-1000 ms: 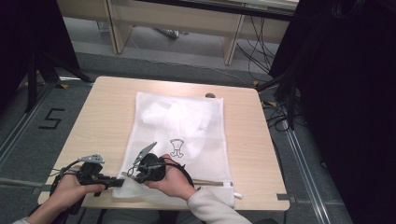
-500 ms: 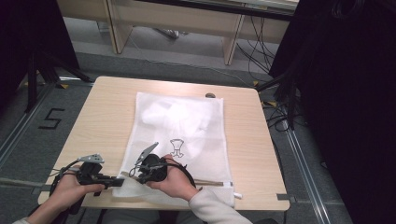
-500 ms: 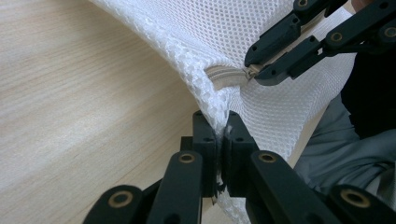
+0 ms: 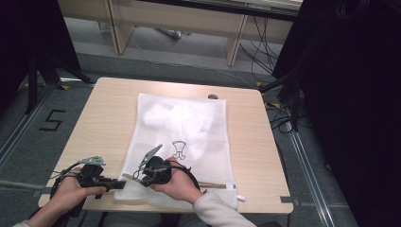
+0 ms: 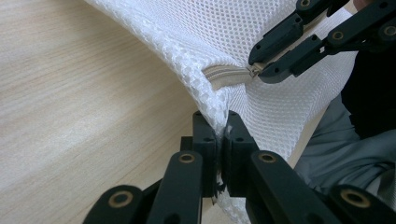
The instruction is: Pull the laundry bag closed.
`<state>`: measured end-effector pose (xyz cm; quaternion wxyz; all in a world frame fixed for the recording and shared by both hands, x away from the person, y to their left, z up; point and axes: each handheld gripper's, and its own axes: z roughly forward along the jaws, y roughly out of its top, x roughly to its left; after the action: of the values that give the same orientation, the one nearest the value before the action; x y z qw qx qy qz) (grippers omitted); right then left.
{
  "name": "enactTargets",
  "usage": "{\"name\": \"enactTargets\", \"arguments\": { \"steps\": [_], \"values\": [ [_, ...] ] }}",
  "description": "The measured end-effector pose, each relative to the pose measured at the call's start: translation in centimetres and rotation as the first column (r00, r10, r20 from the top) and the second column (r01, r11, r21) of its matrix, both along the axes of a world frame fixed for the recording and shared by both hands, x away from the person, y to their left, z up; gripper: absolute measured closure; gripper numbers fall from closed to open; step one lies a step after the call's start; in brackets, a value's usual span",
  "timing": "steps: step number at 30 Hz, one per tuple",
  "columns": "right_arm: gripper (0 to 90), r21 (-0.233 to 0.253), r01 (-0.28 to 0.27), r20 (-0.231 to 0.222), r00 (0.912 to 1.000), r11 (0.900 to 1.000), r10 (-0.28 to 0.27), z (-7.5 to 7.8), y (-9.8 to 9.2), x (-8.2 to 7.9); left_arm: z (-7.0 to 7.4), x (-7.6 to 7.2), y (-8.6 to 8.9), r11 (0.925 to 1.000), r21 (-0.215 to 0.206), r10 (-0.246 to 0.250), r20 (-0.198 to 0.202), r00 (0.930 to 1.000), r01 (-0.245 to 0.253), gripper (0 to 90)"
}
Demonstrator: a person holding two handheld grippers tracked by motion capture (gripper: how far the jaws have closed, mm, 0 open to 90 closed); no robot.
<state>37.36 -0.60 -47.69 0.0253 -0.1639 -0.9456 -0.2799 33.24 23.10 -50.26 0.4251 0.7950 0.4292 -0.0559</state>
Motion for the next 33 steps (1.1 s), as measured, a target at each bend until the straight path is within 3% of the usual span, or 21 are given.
{"name": "enactTargets", "arguments": {
  "steps": [15,17,23,24,30,33],
  "values": [
    [82.2,-0.004,-0.005,0.0,1.0,1.0,0.005,0.1,-0.6,0.0,-0.1,-0.1,-0.1,0.9997,-0.009,0.022,0.016,0.9996,-0.021,85.4],
    [82.2,-0.008,-0.002,0.0,1.0,1.0,0.002,0.1,-0.6,-0.1,0.0,0.0,0.0,1.0,0.004,0.004,0.004,1.0,-0.004,85.3],
    [82.1,-0.003,-0.01,0.0,1.0,1.0,0.01,0.1,-0.8,-0.1,-0.1,-0.1,-0.1,0.9998,-0.006,0.019,0.018,0.9997,-0.019,85.3],
    [82.2,-0.002,-0.014,0.0,0.9999,1.0,0.014,0.1,-0.8,0.0,0.0,0.0,0.1,1.0,0.005,-0.004,0.006,1.0,0.003,85.3],
    [82.2,-0.009,-0.009,0.006,0.9999,1.0,0.01,0.2,-1.1,0.0,-0.1,0.0,-0.1,0.9998,0.0,0.019,0.021,0.9996,-0.019,85.3],
    [82.2,-0.013,0.006,0.001,1.0,1.0,-0.006,0.2,-1.3,-0.1,0.0,0.0,0.1,0.9999,0.011,0.007,0.012,0.9999,-0.007,85.4]
  ]
}}
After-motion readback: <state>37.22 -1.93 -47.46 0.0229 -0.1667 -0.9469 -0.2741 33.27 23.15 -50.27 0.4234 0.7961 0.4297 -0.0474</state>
